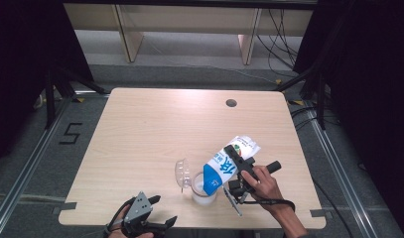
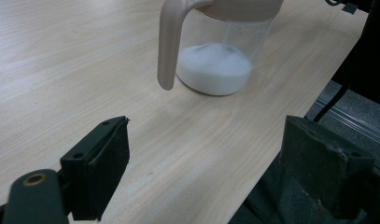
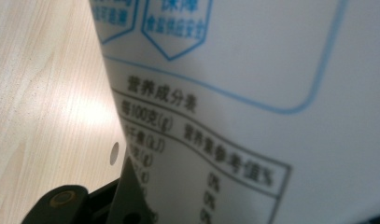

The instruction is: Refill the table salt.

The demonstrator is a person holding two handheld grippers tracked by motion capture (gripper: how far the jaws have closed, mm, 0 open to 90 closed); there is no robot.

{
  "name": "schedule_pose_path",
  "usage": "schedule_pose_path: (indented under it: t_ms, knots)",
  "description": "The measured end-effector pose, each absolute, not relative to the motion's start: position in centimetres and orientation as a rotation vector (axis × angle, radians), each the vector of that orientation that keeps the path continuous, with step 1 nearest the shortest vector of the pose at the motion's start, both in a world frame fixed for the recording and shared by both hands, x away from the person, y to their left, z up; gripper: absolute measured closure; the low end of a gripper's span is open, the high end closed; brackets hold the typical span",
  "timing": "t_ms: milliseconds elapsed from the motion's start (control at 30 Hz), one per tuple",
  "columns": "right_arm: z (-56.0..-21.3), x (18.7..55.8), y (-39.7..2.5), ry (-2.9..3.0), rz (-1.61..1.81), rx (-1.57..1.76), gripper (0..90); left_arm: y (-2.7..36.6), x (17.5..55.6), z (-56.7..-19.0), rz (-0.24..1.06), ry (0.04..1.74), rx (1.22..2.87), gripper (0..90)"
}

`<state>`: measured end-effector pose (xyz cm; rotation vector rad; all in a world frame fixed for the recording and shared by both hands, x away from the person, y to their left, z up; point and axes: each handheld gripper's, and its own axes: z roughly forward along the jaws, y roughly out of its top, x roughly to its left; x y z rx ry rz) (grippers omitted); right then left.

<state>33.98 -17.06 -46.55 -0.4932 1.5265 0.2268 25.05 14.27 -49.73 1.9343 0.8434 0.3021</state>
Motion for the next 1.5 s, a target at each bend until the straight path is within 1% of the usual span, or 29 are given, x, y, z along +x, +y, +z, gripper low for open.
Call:
schedule_pose_path:
  t_ms: [1500]
  knots:
    - [-46.23,33.9,-16.94,1.51,0.208,-0.502,66.3,14.24,25.03,-49.74,0.297,0.852,1.927,15.4]
